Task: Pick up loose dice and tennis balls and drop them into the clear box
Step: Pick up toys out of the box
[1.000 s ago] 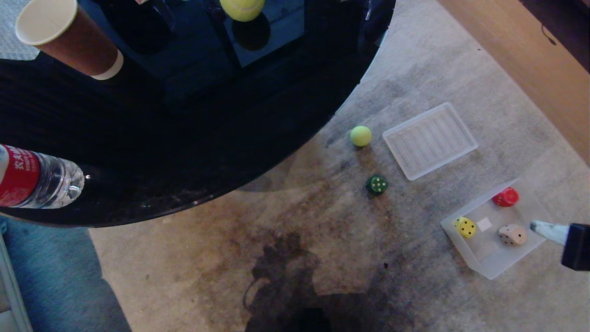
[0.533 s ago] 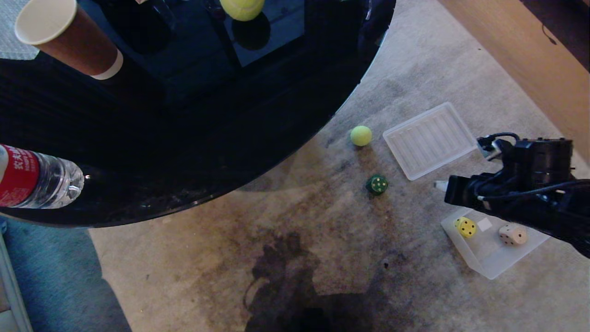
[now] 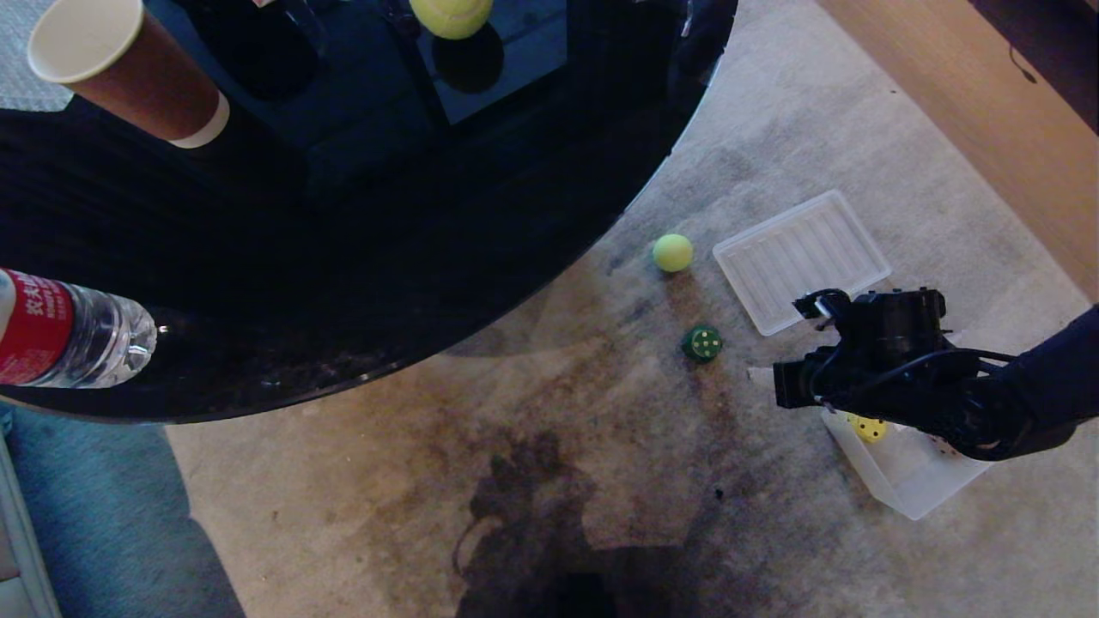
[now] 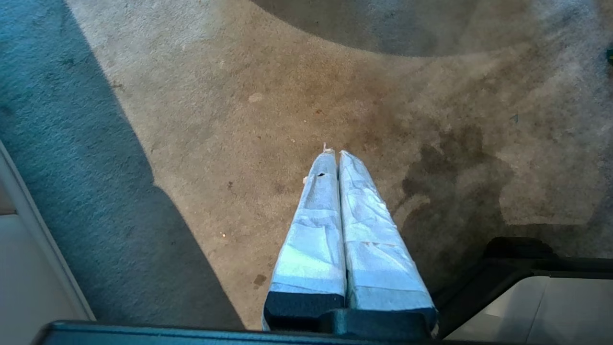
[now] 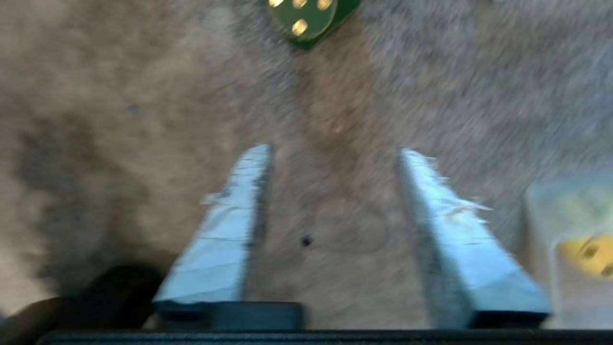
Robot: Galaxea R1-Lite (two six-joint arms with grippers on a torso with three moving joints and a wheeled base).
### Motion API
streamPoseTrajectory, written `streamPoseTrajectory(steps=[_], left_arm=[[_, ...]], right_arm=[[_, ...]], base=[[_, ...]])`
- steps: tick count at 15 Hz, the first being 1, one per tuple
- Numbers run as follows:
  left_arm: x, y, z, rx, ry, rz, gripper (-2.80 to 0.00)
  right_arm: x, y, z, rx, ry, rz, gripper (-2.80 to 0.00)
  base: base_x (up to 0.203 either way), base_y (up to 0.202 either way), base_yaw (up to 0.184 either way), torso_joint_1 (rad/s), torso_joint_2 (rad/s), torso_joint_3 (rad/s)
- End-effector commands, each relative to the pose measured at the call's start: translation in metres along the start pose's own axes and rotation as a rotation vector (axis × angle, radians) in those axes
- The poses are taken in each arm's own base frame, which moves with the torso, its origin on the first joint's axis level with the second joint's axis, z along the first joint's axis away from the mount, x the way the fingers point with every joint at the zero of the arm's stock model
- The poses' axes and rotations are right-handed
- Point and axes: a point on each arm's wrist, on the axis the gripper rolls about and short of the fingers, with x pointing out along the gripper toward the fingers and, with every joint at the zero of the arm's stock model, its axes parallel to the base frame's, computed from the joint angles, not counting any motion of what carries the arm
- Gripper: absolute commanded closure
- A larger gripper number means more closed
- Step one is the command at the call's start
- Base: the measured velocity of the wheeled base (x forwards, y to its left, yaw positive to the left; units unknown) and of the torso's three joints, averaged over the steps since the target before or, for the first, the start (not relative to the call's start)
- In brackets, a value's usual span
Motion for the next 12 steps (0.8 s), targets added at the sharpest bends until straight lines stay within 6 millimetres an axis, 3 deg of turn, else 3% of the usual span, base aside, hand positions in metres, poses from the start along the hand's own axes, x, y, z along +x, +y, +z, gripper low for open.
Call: streamPoseTrajectory(steps=[1,8,12], left_arm=[[0.0,0.0,0.0,0.0,0.0,0.0,0.0],[0.0,0.0,0.0,0.0,0.0,0.0,0.0],[0.0,0.0,0.0,0.0,0.0,0.0,0.0]], right_arm=[[0.023,-0.004,-0.007,-0.027,0.013,-0.002,-2.8],[0.074,-0.001,-0.015,-0.176,-0.151,0.045,-2.8],[0.087,-0.003,-0.017,-0.336,-0.197,0.11,-2.8]], base=[[0.0,0.0,0.0,0.0,0.0,0.0],[0.0,0.0,0.0,0.0,0.0,0.0],[0.0,0.0,0.0,0.0,0.0,0.0]])
